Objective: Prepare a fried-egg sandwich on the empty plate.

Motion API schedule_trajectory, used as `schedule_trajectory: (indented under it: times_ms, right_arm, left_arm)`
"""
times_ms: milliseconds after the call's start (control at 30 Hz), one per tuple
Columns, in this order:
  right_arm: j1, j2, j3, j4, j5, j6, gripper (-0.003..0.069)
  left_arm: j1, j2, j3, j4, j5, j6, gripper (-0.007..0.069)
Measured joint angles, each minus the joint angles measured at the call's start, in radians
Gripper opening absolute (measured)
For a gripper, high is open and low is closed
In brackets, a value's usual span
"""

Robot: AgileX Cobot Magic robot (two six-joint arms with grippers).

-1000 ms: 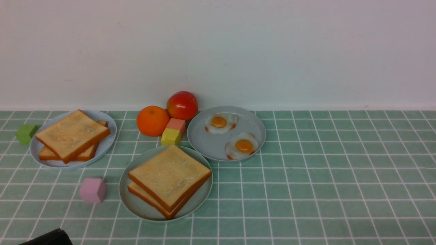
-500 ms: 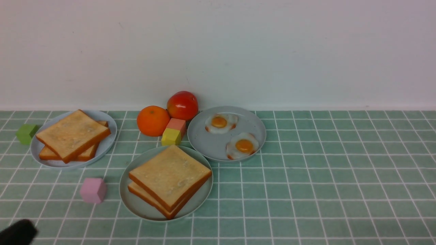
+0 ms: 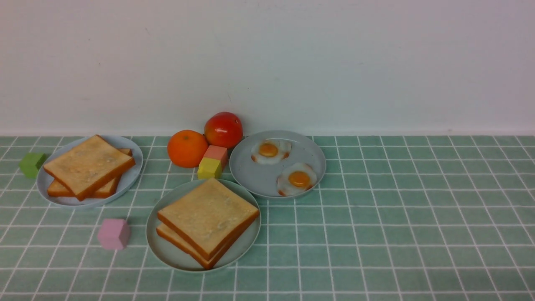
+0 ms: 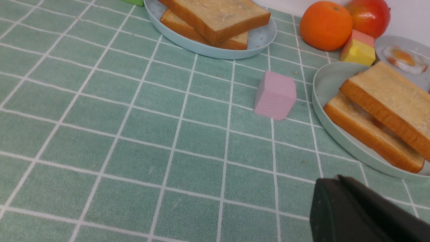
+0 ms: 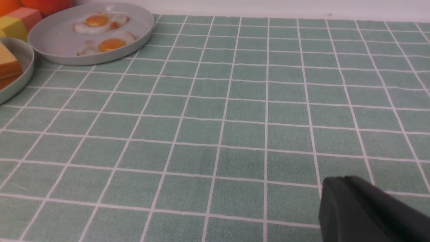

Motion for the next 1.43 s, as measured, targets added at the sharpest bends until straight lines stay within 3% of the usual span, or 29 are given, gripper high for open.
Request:
schedule_trajectory:
  times_ms: [1433]
  right_arm:
    - [0.0,0.0,0.0,-0.001,0.0,-0.001,0.004]
  left_arm:
    - [0.0,0.0,0.0,-0.003,-0.003,0.0,-0.0001]
